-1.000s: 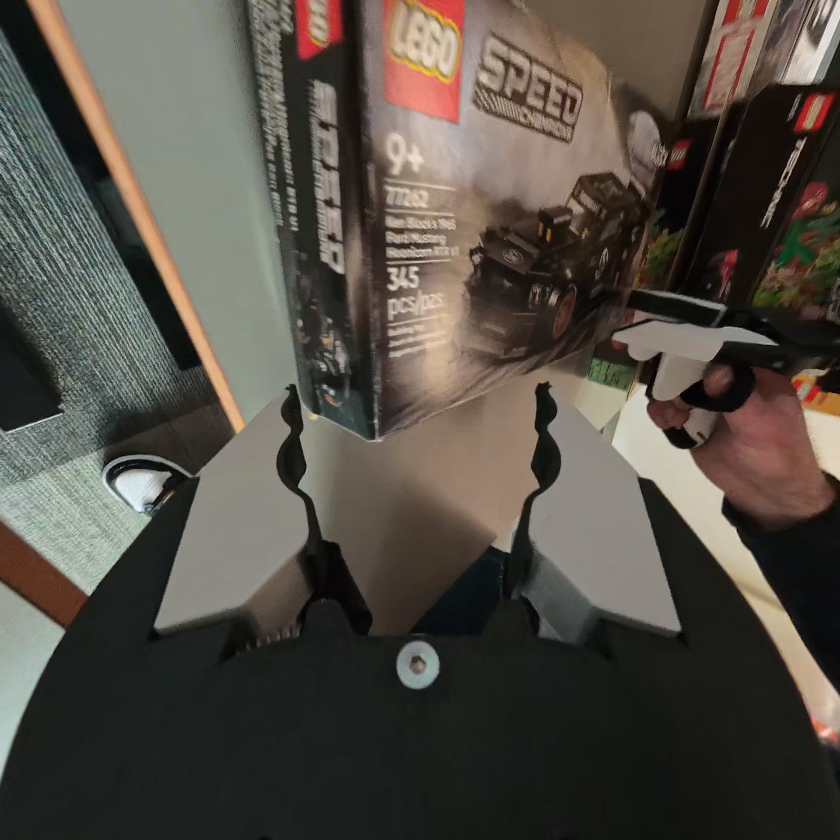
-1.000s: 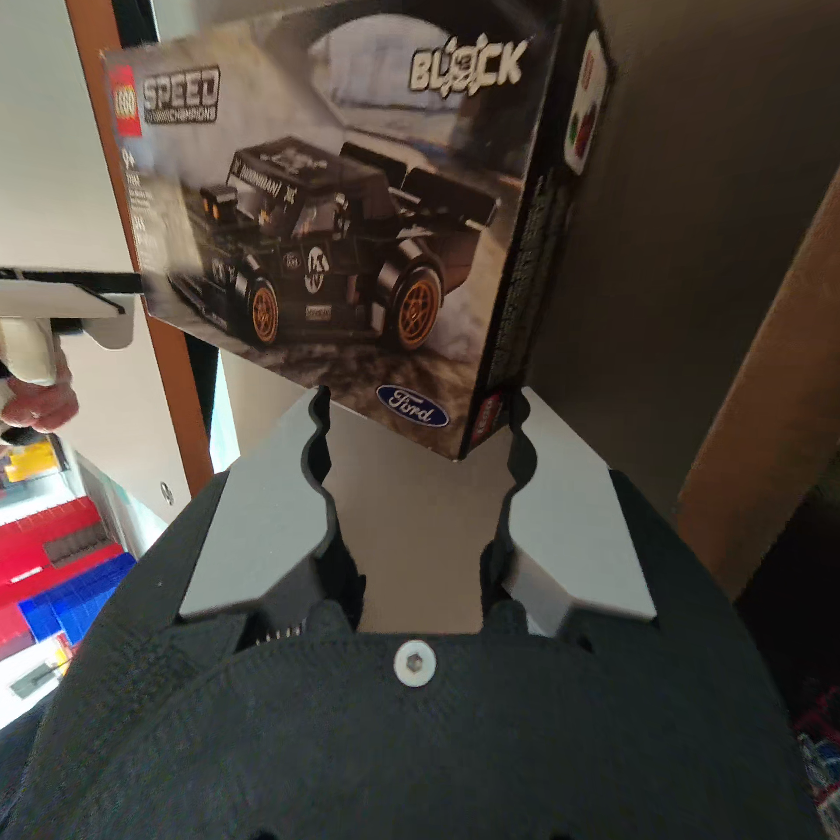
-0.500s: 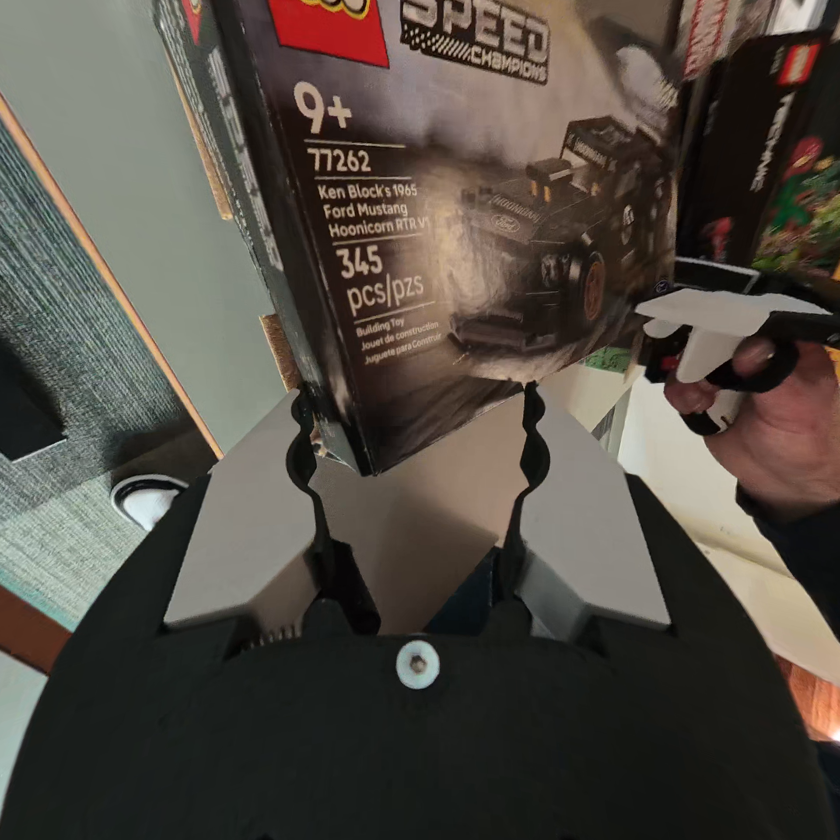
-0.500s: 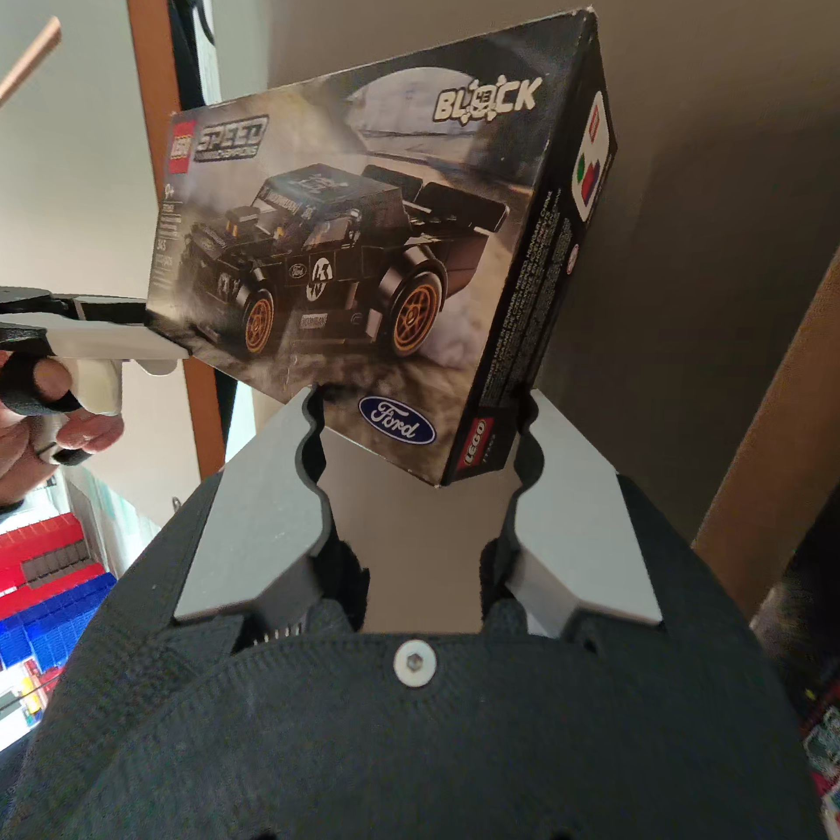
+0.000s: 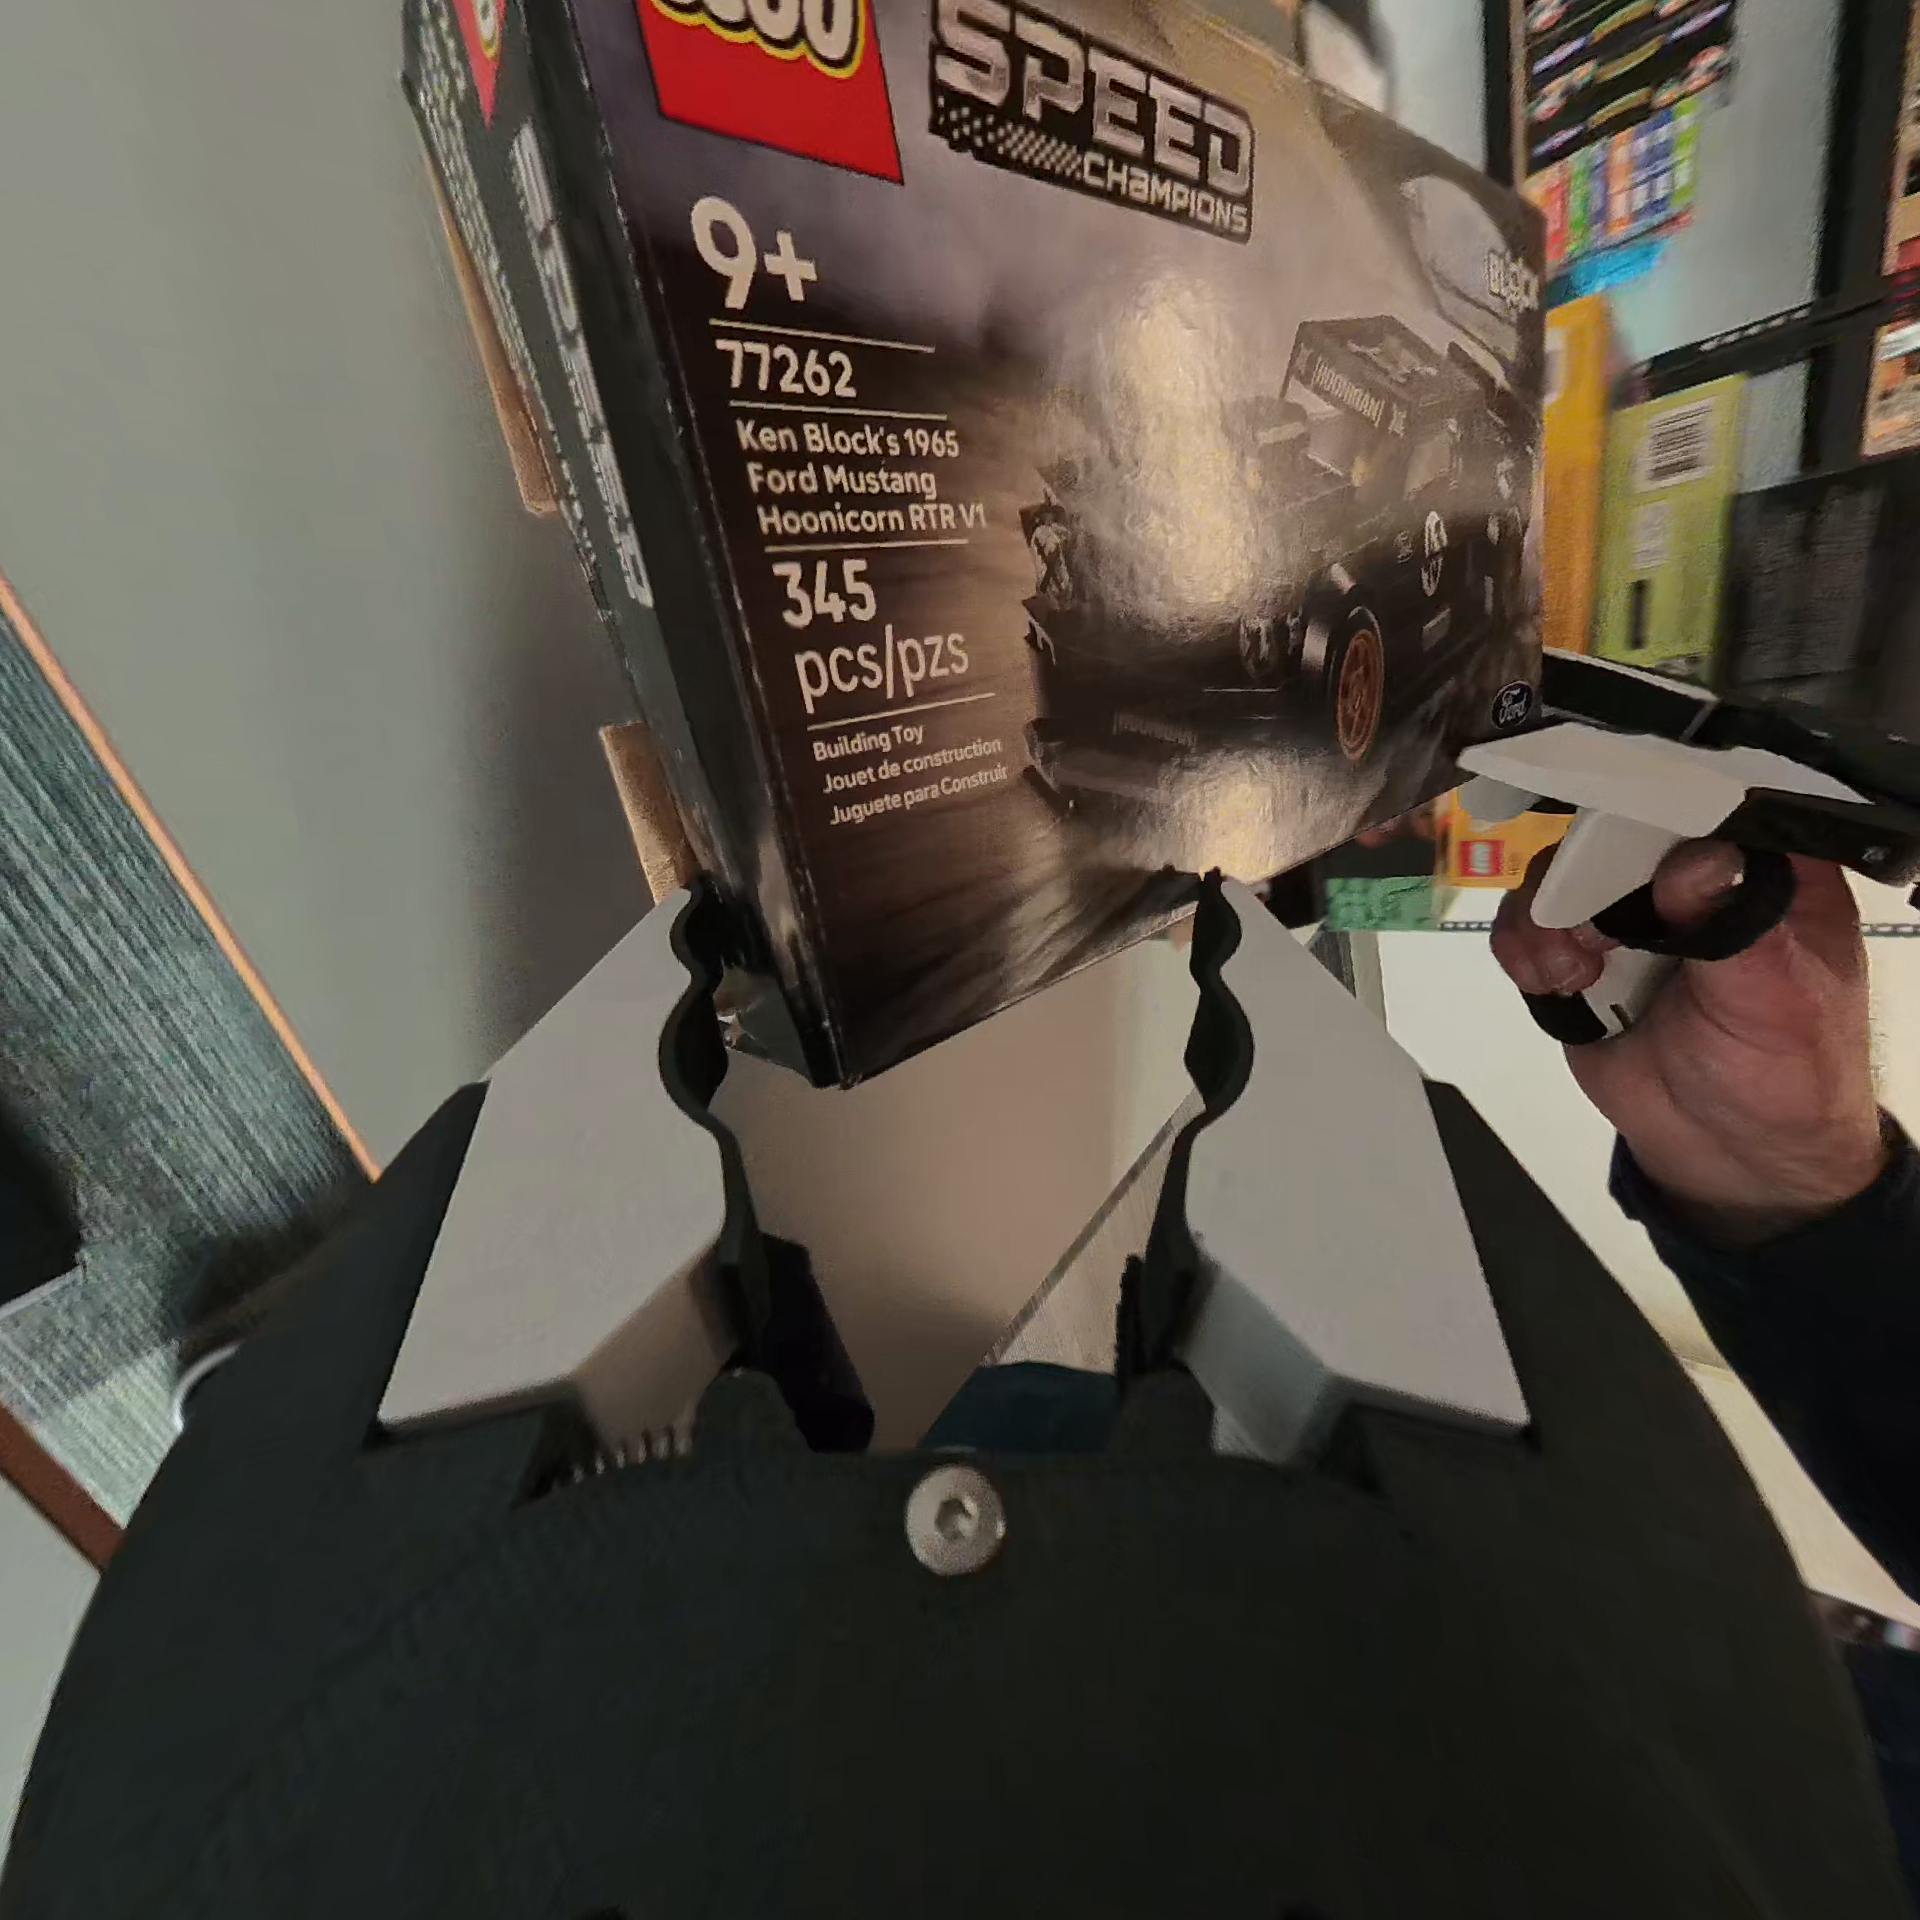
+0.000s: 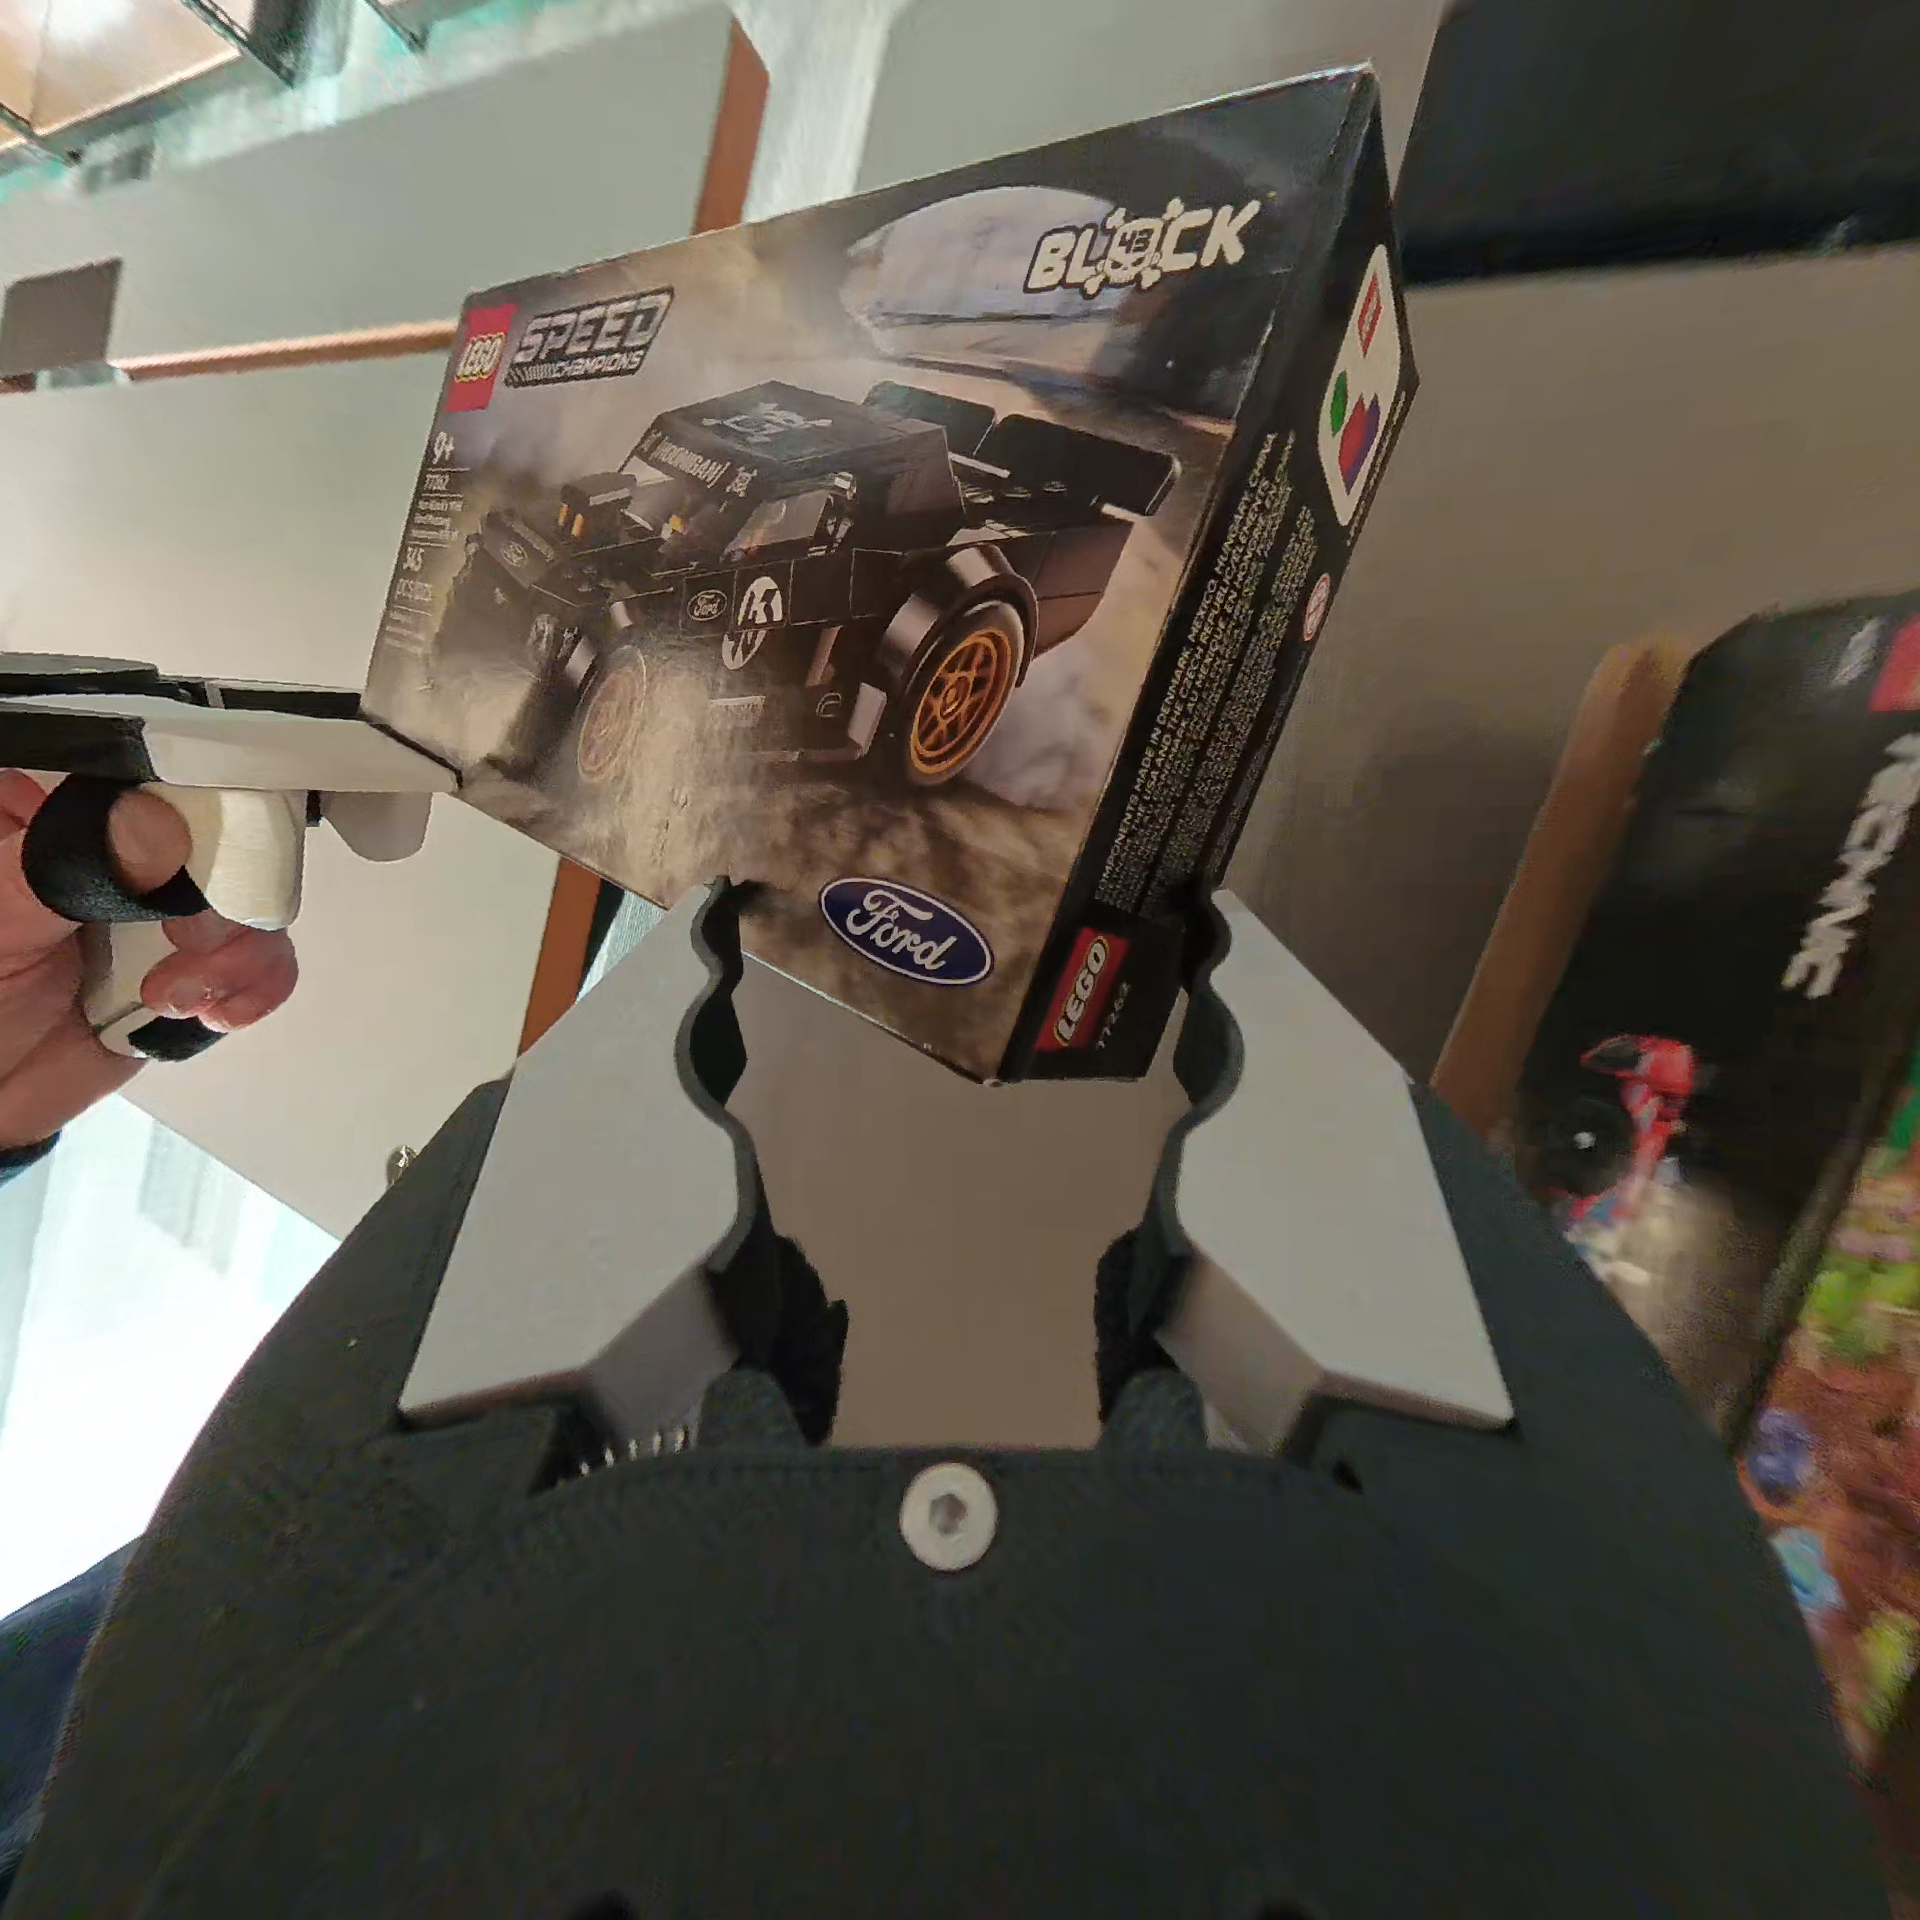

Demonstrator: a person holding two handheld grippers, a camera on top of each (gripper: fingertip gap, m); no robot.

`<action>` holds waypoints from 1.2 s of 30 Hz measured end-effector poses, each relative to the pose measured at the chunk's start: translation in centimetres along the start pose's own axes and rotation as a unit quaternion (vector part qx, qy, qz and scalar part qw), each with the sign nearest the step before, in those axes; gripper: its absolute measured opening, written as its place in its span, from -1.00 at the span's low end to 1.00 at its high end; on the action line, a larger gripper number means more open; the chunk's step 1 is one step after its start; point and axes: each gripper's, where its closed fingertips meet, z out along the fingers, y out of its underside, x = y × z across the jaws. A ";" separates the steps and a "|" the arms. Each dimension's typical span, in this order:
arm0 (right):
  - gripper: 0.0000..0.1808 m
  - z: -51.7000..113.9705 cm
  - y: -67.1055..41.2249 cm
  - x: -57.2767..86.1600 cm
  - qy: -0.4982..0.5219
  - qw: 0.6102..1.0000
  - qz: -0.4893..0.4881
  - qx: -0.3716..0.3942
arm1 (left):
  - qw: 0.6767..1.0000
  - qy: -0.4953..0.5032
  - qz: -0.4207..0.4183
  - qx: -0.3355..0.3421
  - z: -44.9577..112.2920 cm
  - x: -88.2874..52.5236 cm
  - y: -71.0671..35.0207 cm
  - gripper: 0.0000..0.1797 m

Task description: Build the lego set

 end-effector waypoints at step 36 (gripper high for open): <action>-0.06 -53.8 -18.5 -4.1 0.173 0.918 -0.122 0.336 | 0.891 0.272 0.346 0.109 -10.9 52.8 -12.1 -0.01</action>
